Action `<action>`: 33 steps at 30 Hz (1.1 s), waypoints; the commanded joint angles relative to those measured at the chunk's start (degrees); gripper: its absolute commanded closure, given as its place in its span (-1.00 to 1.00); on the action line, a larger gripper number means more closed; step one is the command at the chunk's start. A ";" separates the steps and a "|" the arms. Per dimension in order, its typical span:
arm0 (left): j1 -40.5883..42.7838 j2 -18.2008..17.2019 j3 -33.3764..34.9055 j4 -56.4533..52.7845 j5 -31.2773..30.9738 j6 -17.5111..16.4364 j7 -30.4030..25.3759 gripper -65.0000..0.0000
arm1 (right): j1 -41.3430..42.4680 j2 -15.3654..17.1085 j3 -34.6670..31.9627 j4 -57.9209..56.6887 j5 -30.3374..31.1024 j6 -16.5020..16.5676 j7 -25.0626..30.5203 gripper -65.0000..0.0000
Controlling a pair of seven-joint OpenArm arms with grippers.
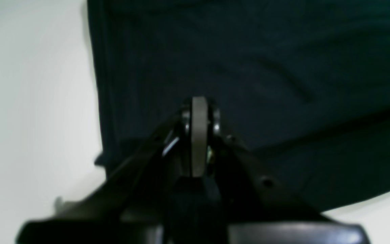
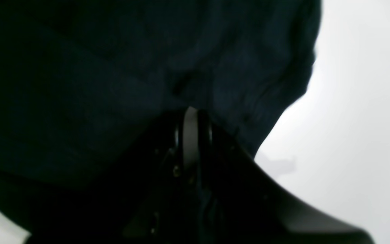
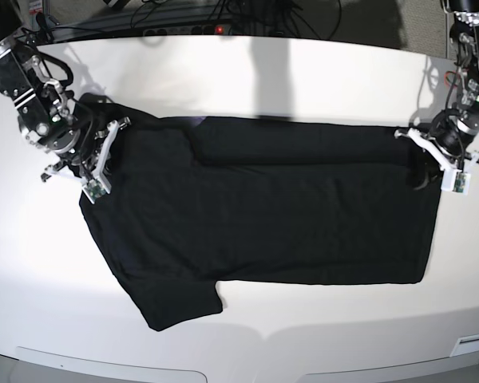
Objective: Fold the T-shirt properly
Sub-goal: 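Fold the held shoulder edge over onto the shirt body with both grippers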
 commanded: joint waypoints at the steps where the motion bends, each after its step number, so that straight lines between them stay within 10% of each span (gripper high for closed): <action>1: -0.59 -0.87 -0.39 -0.63 -0.68 0.24 -2.29 1.00 | 0.74 0.94 0.66 -0.63 -0.24 -0.74 0.74 1.00; 23: 15.58 -0.90 -0.50 -1.29 -4.07 0.00 -7.58 1.00 | -15.80 -1.01 0.68 3.54 -6.91 0.13 1.75 1.00; 33: 21.79 -1.03 -5.27 0.39 -3.67 -0.02 -7.78 1.00 | -28.61 -1.03 2.89 8.52 -18.01 -5.70 1.79 1.00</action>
